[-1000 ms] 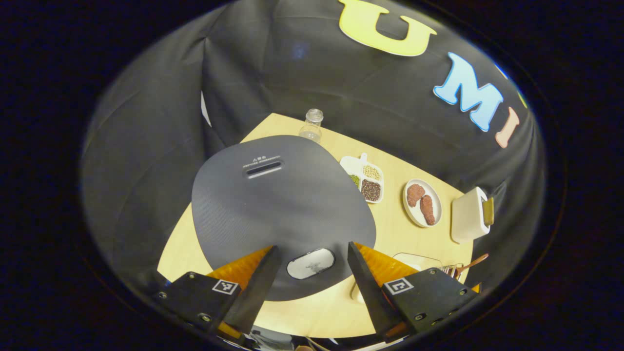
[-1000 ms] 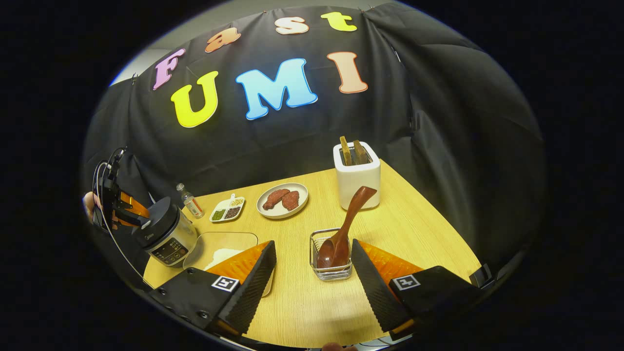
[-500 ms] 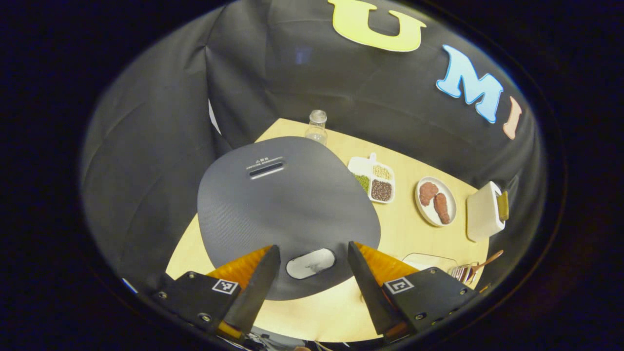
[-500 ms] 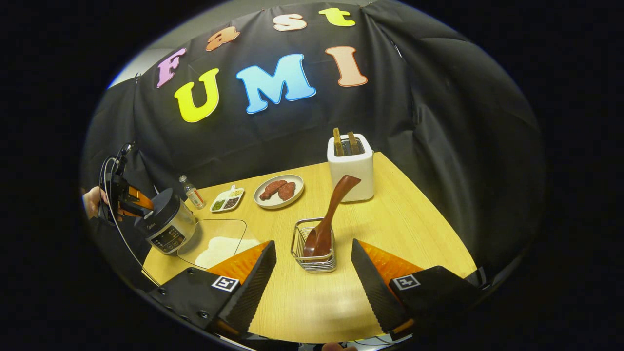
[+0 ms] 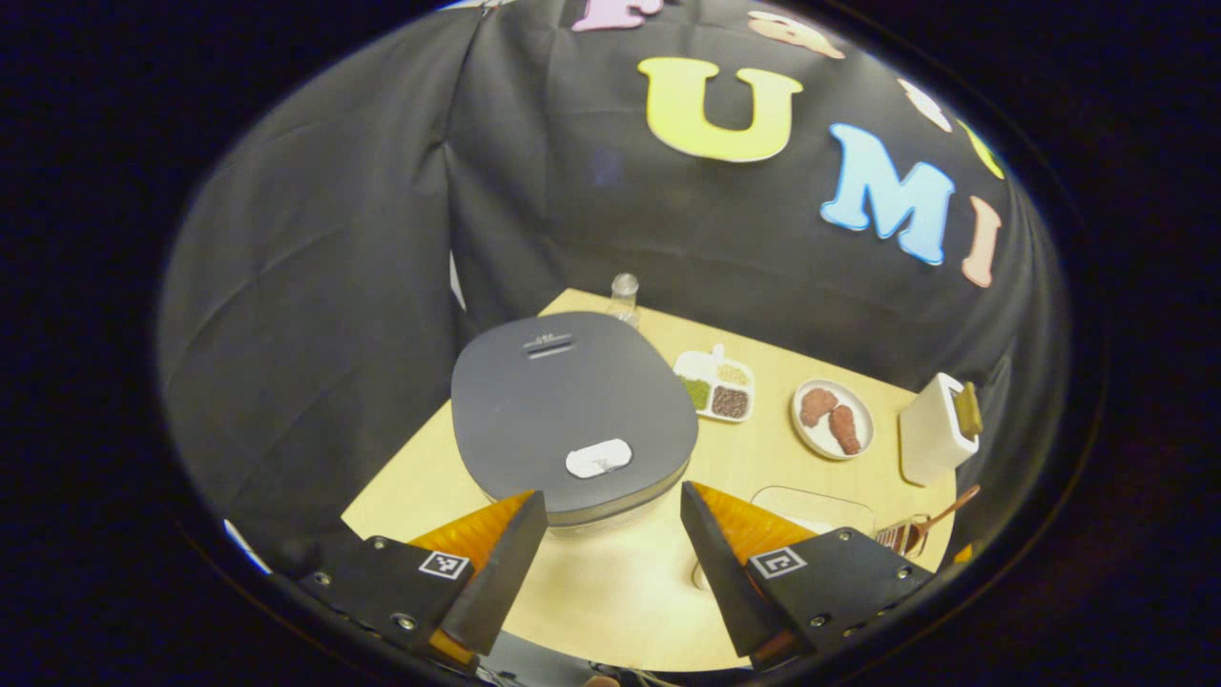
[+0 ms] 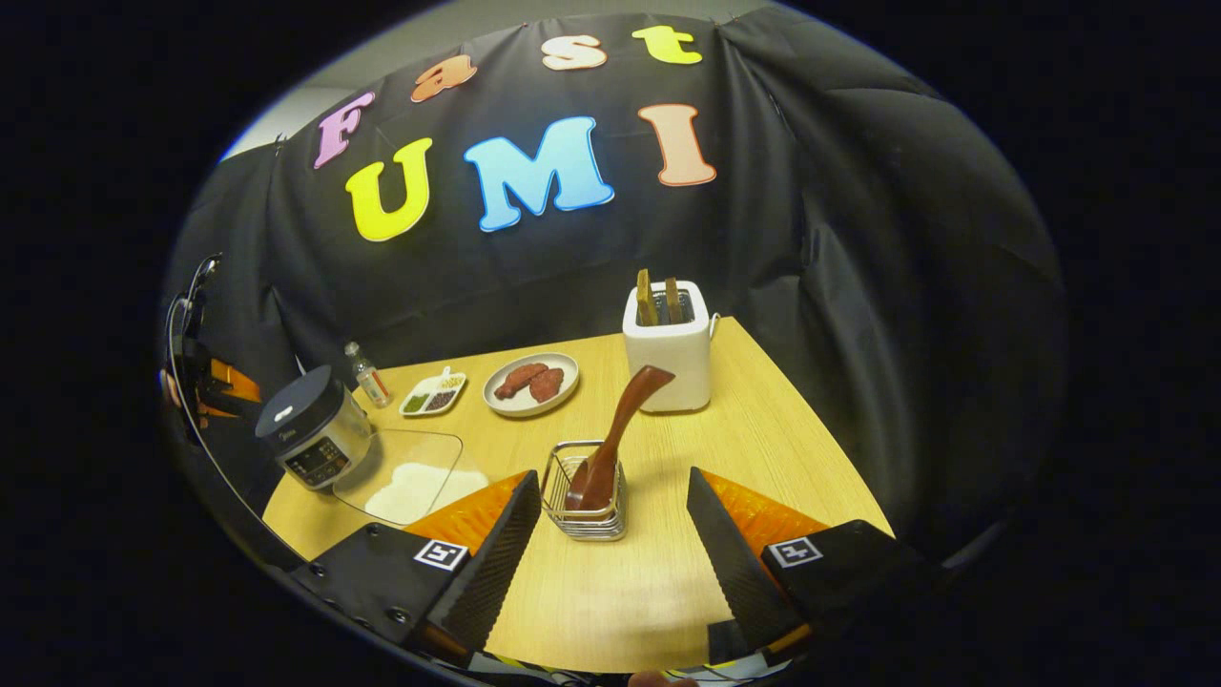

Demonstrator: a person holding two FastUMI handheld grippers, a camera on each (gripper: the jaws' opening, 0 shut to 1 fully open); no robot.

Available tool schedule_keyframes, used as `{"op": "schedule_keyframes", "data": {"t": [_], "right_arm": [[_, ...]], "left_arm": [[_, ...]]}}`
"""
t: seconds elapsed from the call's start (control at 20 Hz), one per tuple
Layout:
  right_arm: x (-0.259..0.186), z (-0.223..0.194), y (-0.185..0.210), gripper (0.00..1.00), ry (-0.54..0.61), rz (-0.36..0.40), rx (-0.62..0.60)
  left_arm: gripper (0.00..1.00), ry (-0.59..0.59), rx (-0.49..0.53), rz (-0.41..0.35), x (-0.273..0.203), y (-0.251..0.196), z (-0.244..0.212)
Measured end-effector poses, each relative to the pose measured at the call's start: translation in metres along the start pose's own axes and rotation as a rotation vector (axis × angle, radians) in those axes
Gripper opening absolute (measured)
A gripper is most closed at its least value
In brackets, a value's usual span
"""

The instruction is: Close the left gripper, press the button to open the rice cooker; take a wooden spoon from the chopstick holder with the right hand, scoop a spoonful of rice and pour it into the rice cooker, then put the wooden spoon back into the chopstick holder.

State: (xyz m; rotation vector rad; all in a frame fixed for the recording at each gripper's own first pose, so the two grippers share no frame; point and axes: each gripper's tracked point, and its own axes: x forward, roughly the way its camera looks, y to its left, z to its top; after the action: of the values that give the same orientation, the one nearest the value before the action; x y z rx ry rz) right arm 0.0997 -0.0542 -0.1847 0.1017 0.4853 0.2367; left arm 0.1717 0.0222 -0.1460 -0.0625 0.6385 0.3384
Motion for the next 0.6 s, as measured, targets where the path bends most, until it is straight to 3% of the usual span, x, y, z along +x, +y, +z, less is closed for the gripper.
{"op": "schedule_keyframes", "data": {"t": [0.15, 0.3, 0.4, 0.6], "right_arm": [[-0.017, 0.026, 0.014, 0.98, -0.05, -0.03, 0.011], [-0.044, 0.068, 0.032, 0.98, -0.134, 0.001, 0.027], [-0.057, 0.097, 0.025, 0.98, -0.194, -0.04, 0.001], [-0.114, 0.152, 0.022, 0.98, -0.372, -0.089, -0.037]], "left_arm": [[0.9, -0.202, 0.086, -0.044, -0.058, -0.001, 0.034], [0.9, -0.41, 0.157, -0.104, -0.133, -0.01, 0.056], [0.9, -0.521, 0.19, -0.136, -0.181, -0.015, 0.061], [0.89, -0.644, 0.118, -0.243, -0.25, -0.025, 0.045]]}}
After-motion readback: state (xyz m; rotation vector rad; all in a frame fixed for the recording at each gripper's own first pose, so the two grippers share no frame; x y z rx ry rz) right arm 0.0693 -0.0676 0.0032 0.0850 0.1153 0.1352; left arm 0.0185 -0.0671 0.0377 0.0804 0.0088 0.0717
